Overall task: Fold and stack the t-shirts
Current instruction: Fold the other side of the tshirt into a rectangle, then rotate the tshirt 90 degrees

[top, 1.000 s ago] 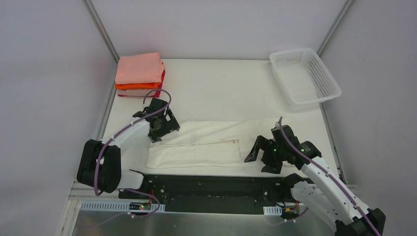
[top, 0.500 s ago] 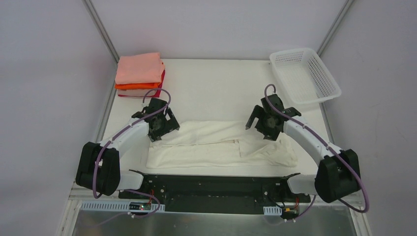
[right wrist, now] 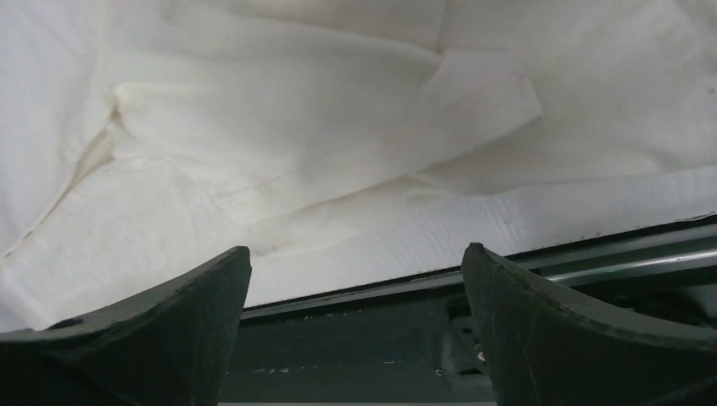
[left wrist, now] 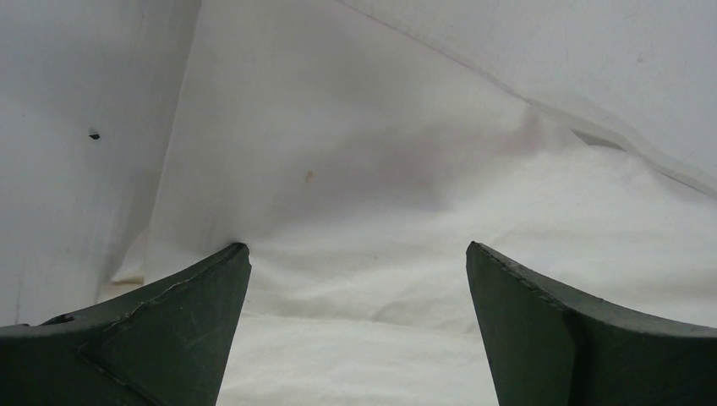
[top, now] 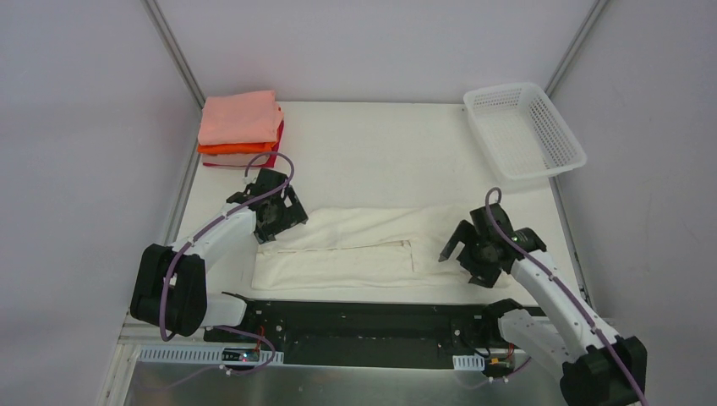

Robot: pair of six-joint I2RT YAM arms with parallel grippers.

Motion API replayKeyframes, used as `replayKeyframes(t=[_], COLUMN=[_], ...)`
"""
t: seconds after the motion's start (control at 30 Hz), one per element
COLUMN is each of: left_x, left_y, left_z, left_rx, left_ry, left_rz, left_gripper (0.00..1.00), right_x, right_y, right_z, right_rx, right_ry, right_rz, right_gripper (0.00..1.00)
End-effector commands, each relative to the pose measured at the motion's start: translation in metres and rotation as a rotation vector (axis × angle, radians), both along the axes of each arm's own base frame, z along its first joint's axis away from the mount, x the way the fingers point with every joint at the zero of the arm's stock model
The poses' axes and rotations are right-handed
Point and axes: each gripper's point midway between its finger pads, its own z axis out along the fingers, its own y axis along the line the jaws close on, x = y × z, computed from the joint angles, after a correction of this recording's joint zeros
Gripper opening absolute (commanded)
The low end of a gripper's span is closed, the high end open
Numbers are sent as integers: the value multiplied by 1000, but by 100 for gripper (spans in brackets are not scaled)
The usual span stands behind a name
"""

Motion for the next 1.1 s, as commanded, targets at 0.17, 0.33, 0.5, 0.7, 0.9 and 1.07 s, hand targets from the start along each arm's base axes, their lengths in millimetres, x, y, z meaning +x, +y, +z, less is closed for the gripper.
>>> replayKeyframes(t=[0.17,0.33,0.5,0.7,0.9,1.07], left_x=[7,10,8,-10,-34,-60], left_y=[-5,-19,-23,-19,-20,-40], left_z=[14,24,17,-10,-23,-19], left_rx=[-24,-80,-88,-91,-125,-206], left_ry=[-31,-52,-35,22,45,23], left_rz=[-37,-74,-89,-53,-22,1], left_gripper=[99,99,99,99,99,99], right_x=[36,76,100,138,201,271], right_y=[26,28,26,24,57,85], right_z=[51,47,5,-31,-39,-32], right_rx=[152,106,46,83,191,242], right_ry=[-187,-224,-115,-52,-54,-91], right_rz=[-42,-63,-158,-261,-173,-40], right_gripper=[100,100,100,100,100,100])
